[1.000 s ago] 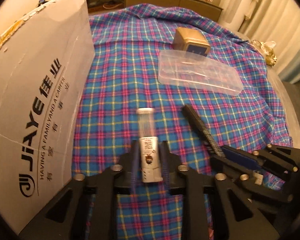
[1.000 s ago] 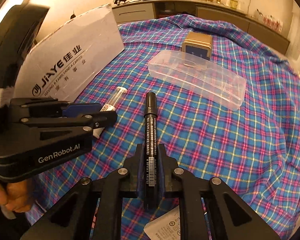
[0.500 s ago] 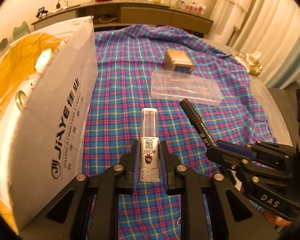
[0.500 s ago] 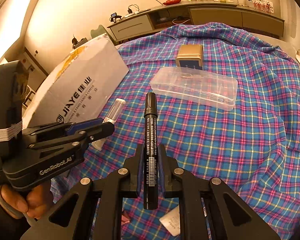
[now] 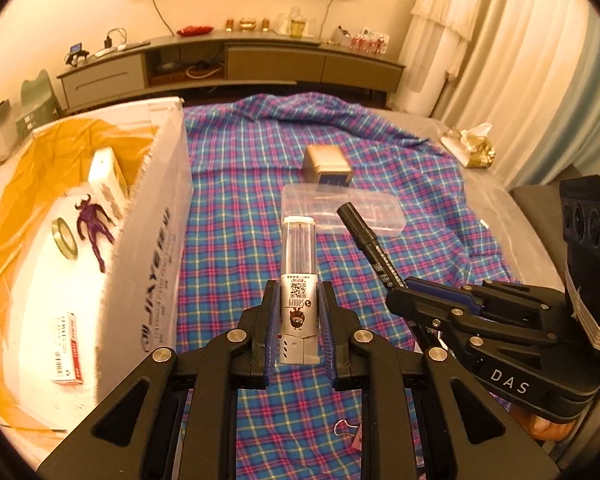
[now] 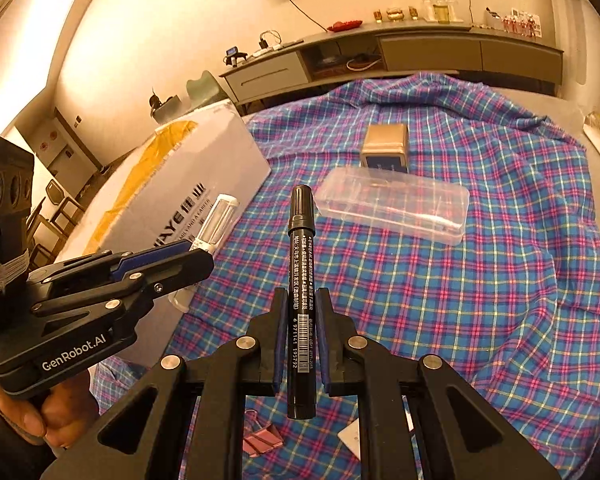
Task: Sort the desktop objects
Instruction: 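Grasp the white tube with the left tool, then carry the white tube and black marker over the cardboard box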
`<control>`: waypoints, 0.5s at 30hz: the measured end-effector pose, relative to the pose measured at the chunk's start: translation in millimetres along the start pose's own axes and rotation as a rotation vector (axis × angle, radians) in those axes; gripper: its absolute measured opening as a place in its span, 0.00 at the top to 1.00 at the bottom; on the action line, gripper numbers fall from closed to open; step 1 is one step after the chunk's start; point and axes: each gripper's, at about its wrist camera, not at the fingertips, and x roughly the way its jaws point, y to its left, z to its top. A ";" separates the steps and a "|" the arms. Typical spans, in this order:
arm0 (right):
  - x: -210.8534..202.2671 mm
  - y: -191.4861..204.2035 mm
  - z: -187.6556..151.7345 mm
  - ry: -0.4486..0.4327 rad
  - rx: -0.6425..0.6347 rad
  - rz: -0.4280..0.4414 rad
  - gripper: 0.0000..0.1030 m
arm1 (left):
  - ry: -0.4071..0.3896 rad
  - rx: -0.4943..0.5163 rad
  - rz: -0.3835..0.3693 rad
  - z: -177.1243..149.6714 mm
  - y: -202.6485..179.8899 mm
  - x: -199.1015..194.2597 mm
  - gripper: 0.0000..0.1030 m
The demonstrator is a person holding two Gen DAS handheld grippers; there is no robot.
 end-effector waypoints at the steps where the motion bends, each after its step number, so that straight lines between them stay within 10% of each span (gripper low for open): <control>1: -3.6 2.4 -0.5 -0.009 0.000 -0.001 0.86 | -0.007 0.001 -0.003 0.6 1.1 -3.4 0.81; 15: -12.9 34.4 -6.8 -0.011 -0.011 -0.044 0.86 | -0.109 -0.010 -0.010 -0.5 31.4 -57.0 0.81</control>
